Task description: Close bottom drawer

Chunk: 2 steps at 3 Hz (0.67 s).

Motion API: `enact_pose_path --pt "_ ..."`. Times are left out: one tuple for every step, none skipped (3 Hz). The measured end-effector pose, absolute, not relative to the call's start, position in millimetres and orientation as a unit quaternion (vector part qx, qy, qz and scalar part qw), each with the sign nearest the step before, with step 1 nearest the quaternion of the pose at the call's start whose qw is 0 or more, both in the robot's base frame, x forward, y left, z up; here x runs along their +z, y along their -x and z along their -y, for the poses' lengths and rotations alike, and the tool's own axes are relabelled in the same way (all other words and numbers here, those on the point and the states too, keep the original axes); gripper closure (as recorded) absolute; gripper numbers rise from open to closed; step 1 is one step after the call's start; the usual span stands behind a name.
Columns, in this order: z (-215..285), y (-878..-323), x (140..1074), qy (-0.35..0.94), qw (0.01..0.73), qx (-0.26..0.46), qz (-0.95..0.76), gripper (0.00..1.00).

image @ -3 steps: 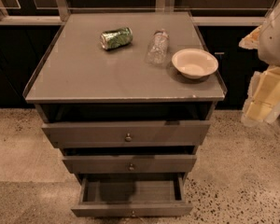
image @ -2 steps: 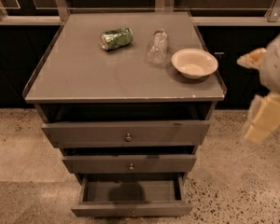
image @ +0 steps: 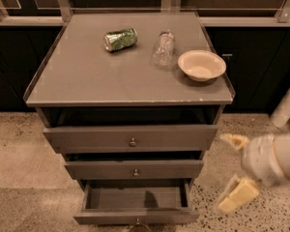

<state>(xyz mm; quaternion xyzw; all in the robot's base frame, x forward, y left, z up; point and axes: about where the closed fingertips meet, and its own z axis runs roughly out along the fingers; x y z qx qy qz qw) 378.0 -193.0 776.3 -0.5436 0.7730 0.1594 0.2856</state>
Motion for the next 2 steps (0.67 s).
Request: enact_pose_path --pt "196.6 -364.4 722.8 0.480 0.301 0.212 -0.796 0.00" --pt "196.6 -364.4 723.0 0.480 0.301 0.212 -0.797 0.00"
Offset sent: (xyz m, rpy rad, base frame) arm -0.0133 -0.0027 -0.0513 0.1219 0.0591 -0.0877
